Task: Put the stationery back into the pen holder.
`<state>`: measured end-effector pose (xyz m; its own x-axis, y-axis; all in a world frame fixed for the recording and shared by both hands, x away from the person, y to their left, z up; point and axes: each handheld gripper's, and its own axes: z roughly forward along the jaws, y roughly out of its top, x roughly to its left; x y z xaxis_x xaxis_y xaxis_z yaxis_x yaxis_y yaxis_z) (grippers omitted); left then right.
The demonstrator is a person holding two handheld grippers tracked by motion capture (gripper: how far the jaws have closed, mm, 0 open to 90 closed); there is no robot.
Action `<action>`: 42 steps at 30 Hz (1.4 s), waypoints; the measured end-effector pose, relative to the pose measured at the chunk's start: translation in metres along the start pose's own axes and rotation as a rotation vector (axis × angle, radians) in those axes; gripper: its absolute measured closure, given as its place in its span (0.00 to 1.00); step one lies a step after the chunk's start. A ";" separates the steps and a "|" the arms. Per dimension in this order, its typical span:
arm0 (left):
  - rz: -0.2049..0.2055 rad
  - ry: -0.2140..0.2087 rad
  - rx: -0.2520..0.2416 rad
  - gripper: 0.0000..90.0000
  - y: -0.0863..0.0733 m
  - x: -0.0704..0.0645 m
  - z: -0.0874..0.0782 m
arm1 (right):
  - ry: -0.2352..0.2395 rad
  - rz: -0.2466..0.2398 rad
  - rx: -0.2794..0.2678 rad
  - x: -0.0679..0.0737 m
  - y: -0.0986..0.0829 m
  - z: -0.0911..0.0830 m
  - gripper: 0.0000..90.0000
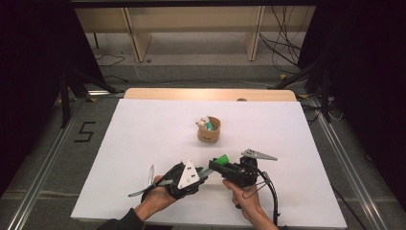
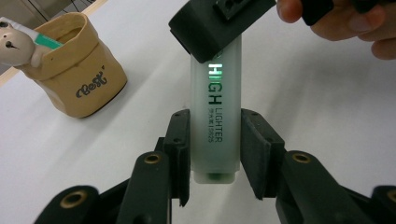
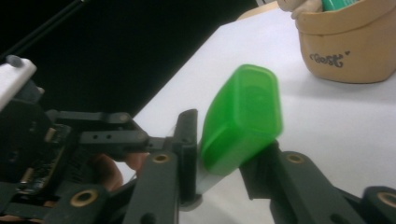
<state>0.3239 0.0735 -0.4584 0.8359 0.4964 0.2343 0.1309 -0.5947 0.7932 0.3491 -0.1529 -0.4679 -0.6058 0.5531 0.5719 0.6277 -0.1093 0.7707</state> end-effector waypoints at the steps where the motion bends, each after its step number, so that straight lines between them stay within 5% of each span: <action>1: 0.002 0.001 0.000 0.73 0.000 0.000 0.000 | 0.007 0.004 -0.006 0.000 0.000 0.000 0.81; 8: -0.017 -0.013 0.007 0.69 -0.001 0.001 0.002 | 0.026 0.024 -0.010 0.001 0.000 0.001 0.83; 13: -0.053 -0.042 0.013 0.43 0.000 0.003 0.000 | 0.014 0.004 -0.025 0.003 0.003 -0.002 0.83; 20: -0.120 -0.056 -0.008 0.28 -0.003 0.011 -0.011 | -0.014 -0.025 -0.046 0.002 0.009 -0.008 0.84; 29: -0.160 -0.040 -0.015 0.24 -0.012 0.021 -0.021 | -0.057 -0.058 -0.072 -0.003 0.020 -0.014 0.83; 36: -0.253 0.001 -0.031 0.22 -0.024 0.037 -0.034 | -0.084 -0.087 -0.098 -0.006 0.032 -0.017 0.83; 42: -0.263 0.022 -0.018 0.20 -0.029 0.039 -0.039 | -0.099 -0.100 -0.128 -0.008 0.046 -0.016 0.83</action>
<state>0.3323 0.1349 -0.4508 0.7624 0.6463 0.0304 0.3328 -0.4320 0.8382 0.3747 -0.1758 -0.4323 -0.6070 0.6443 0.4652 0.4959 -0.1504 0.8553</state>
